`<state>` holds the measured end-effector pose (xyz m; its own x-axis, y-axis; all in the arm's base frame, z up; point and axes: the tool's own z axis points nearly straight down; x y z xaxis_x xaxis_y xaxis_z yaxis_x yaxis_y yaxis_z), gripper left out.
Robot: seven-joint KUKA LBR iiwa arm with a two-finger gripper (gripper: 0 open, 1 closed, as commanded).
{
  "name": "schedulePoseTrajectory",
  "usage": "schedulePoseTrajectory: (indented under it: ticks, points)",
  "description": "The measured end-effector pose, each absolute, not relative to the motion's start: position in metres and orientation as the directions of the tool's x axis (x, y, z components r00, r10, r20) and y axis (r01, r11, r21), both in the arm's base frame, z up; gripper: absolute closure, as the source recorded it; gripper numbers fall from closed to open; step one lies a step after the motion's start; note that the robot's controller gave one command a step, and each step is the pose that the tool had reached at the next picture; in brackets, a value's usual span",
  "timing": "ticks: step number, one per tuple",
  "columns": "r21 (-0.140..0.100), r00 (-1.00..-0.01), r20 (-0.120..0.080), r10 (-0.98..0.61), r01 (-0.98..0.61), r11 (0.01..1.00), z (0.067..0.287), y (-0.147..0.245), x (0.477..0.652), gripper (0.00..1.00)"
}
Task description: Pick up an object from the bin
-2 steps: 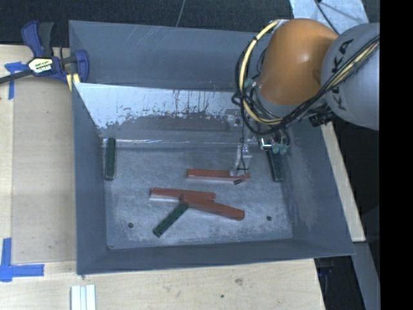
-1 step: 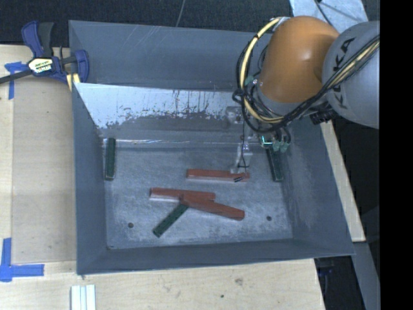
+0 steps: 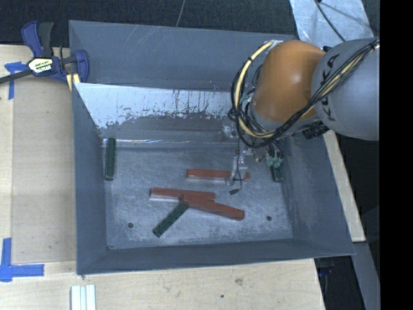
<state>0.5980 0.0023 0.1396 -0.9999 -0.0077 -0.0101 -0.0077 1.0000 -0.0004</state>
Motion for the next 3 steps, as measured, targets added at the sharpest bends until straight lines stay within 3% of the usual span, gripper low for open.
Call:
schedulePoseTrajectory:
  ticks: [1,2,3]
  points:
    - [0.001,-0.994,-0.005,0.114,0.114,0.994,0.072,0.004,0.606,1.0]
    - [0.001,-0.994,-0.005,0.113,0.113,0.994,0.072,0.004,0.606,1.0]
    - [0.002,-0.992,-0.006,0.124,0.124,0.992,0.233,0.044,0.591,1.0]
